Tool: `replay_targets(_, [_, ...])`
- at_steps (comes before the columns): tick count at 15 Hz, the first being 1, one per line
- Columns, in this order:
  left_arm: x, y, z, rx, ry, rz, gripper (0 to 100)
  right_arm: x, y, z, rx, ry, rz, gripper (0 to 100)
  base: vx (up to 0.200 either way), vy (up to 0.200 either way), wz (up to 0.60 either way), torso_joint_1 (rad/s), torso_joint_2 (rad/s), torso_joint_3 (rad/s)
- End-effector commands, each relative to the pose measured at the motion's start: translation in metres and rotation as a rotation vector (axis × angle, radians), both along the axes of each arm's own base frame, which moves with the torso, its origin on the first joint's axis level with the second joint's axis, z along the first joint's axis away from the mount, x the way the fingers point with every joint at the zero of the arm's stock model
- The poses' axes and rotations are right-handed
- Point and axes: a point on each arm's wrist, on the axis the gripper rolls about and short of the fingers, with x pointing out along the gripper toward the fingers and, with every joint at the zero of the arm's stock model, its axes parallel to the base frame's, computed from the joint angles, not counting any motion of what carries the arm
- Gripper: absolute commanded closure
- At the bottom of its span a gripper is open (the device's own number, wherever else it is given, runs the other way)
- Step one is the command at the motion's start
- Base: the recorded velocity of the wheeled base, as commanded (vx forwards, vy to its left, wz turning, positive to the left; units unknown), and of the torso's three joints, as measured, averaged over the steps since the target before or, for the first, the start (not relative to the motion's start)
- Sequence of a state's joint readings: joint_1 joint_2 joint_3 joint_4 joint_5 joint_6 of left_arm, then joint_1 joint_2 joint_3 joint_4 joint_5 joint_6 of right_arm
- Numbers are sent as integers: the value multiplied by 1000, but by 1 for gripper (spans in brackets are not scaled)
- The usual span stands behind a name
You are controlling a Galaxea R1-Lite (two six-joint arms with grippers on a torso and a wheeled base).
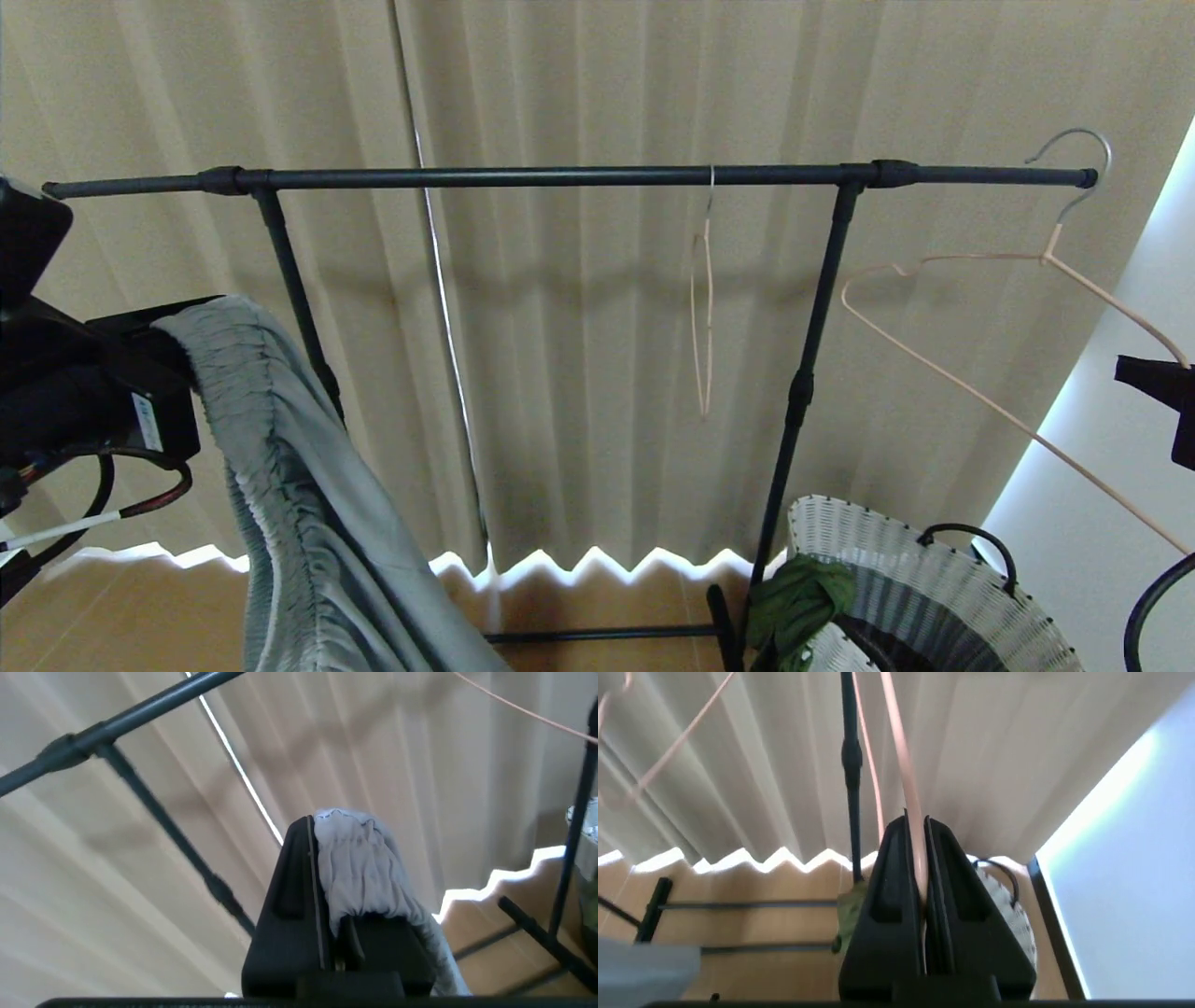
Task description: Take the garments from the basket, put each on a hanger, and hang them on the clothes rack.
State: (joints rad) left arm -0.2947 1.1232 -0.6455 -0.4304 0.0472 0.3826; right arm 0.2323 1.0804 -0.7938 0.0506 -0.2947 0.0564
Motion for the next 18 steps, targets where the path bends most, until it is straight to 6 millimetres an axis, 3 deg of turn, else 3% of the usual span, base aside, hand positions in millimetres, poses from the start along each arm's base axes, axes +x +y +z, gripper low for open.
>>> replay_targets(1, [0, 0, -1, 1, 2, 0, 100, -8, -2, 1, 5, -19, 4, 100, -200, 0, 0, 2, 2, 2])
replay_targets(8, [3, -1, -4, -1, -6, 0, 100, -10, 4, 4, 33, -29, 96, 100, 0, 0, 0, 9, 0, 0])
replay_targets(14, [18, -7, -13, 18, 48, -3, 100, -8, 21, 5, 90, -73, 320, 100, 0, 0, 0, 0, 0, 0])
replay_targets(18, [55, -17, -4, 32, 57, 123, 100, 9, 43, 5, 137, -104, 518, 100, 0, 0, 0, 0, 0, 0])
